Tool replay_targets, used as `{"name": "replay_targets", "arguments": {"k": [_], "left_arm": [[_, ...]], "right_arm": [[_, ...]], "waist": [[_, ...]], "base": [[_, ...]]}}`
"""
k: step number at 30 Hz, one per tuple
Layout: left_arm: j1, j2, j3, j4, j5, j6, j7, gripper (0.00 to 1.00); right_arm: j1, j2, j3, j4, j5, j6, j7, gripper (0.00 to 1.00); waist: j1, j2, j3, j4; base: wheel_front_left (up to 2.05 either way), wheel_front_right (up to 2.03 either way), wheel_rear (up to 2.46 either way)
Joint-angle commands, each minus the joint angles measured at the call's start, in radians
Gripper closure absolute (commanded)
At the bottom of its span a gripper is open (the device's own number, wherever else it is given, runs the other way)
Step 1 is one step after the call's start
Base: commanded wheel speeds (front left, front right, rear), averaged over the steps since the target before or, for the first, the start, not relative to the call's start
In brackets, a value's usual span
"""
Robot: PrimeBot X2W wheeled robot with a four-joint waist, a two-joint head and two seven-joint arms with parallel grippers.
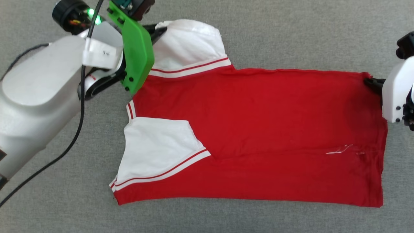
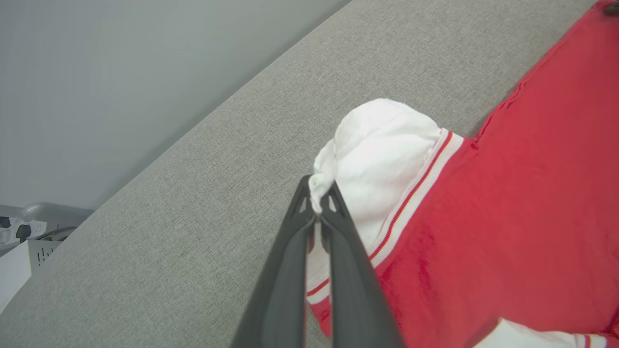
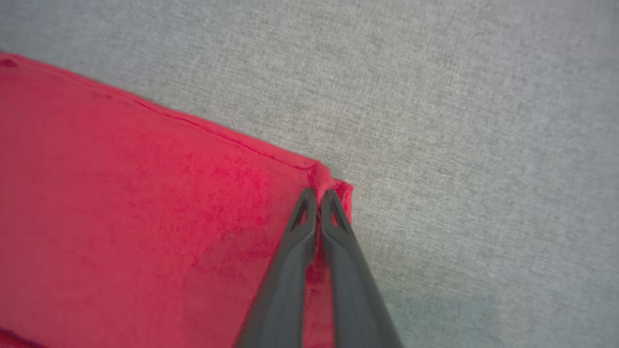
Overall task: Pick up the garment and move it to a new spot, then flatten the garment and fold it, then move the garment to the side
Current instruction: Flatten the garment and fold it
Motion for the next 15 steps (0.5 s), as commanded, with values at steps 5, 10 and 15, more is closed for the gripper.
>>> {"name": "replay_targets", "arguments": {"k": [5, 10, 15], "left_arm": [[0.089, 0.035, 0.002, -0.014, 0.005, 0.000, -0.042, 1.00], [0.190, 0.080, 0.002, -0.062, 0.021, 0.026, -0.066, 1.00], [0.295, 0.124, 0.002, -0.117, 0.003, 0.066, -0.106, 1.00]], "right_arm": [[0.074, -0.040, 0.028, -0.073, 0.013, -0.001, -0.111, 1.00], [0.173, -0.083, 0.035, -0.143, 0.021, -0.001, -0.178, 1.00], [0.272, -0.103, 0.021, -0.193, 0.019, -0.001, -0.215, 1.00]], "waist": [[0.0001, 0.0000, -0.099, -0.008], [0.0001, 0.0000, -0.158, -0.005], [0.0001, 0.0000, -0.204, -0.003]], "base": [[0.00, 0.00, 0.00], [0.00, 0.00, 0.00], [0.00, 0.00, 0.00]]}}
